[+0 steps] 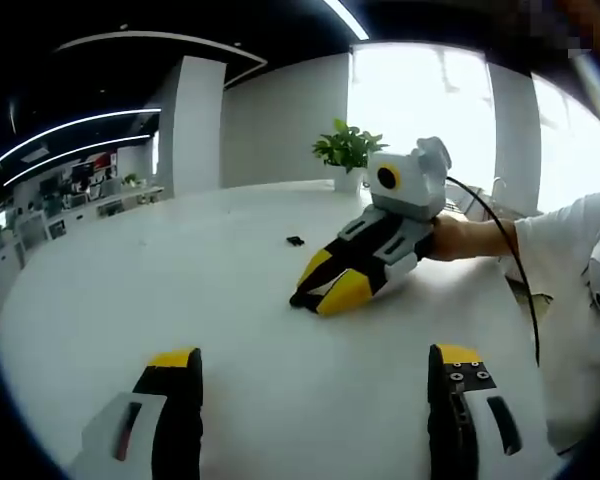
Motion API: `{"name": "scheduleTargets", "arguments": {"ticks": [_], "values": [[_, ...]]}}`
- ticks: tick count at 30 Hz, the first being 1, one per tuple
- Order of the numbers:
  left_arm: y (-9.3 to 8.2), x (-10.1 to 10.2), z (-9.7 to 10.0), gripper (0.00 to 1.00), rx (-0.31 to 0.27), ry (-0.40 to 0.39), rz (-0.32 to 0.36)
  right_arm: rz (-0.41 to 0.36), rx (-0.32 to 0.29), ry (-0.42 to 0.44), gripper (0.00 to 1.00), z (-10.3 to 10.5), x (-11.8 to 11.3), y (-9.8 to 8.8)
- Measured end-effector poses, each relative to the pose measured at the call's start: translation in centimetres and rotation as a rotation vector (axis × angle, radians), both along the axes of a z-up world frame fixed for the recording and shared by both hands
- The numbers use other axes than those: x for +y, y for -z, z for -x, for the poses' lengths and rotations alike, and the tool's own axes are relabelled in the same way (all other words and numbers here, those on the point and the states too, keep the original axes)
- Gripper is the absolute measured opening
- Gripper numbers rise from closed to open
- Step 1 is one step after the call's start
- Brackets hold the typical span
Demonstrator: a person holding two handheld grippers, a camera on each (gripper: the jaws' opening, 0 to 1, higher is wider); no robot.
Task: Snap the two parts of the plastic buckle together until the buckle closes and remains connected.
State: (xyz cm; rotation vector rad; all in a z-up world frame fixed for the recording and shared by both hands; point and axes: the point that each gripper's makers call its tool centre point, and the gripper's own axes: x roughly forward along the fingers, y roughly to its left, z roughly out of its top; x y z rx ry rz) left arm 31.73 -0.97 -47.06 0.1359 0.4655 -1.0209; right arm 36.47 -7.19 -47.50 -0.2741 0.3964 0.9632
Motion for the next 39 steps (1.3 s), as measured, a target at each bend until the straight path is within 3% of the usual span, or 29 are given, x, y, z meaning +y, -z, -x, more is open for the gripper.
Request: {"name": "scheduleTargets", "arguments": {"ticks": [5, 7, 10, 12, 14, 15, 16, 17, 19, 20, 22, 26, 29, 39], "values": [[0.0, 0.0, 0.0, 0.95, 0.001, -0.001, -0.001, -0.004, -0.001, 0.002, 0.19, 0.2, 0.1, 0.0], [0.0, 0.0, 0.0, 0.95, 0.001, -0.001, 0.0, -0.05, 0.04, -0.042, 0.2, 1.0, 0.7, -0.1], [0.0, 0.1, 0.0, 0.95, 0.0, -0.002, 0.0, -0.112, 0.063, -0.05, 0.3, 1.0, 0.7, -0.8], [0.0, 0.1, 0.0, 0.95, 0.0, -0.003, 0.001, -0.096, 0.076, -0.106, 0.42, 1.3, 0.8, -0.9], [0.0, 0.1, 0.0, 0.95, 0.001, -0.002, 0.002, -0.06, 0.023, -0.239, 0.46, 1.9, 1.3, -1.2], [0.0, 0.0, 0.1, 0.95, 0.0, 0.0, 0.002, -0.021, 0.008, -0.26, 0.46, 1.9, 1.0, -1.0], [0.0, 0.0, 0.1, 0.95, -0.001, 0.001, 0.001, 0.013, -0.062, -0.35, 0.46, 2.2, 1.2, -1.2], [0.0, 0.0, 0.1, 0.95, 0.0, 0.002, 0.001, 0.02, -0.08, -0.388, 0.46, 2.5, 1.2, -1.3], [0.0, 0.0, 0.1, 0.95, -0.001, 0.002, 0.001, 0.054, -0.05, -0.434, 0.46, 2.8, 1.1, -0.9], [0.0, 0.0, 0.1, 0.95, -0.001, 0.001, 0.001, 0.042, 0.0, -0.458, 0.47, 3.0, 1.2, -0.7], [0.0, 0.0, 0.1, 0.95, 0.0, 0.001, 0.0, 0.033, 0.041, -0.485, 0.49, 3.0, 1.3, -0.6], [0.1, 0.0, 0.2, 0.95, 0.002, 0.002, -0.002, 0.036, -0.011, -0.539, 0.48, 2.0, 1.4, -0.8], [0.1, 0.0, 0.2, 0.95, 0.005, 0.002, -0.003, -0.008, -0.001, -0.611, 0.44, 2.1, 1.6, -1.0], [0.2, 0.0, 0.2, 0.95, 0.006, 0.003, -0.004, -0.006, 0.032, -0.599, 0.28, 0.8, 1.2, 0.1]]}}
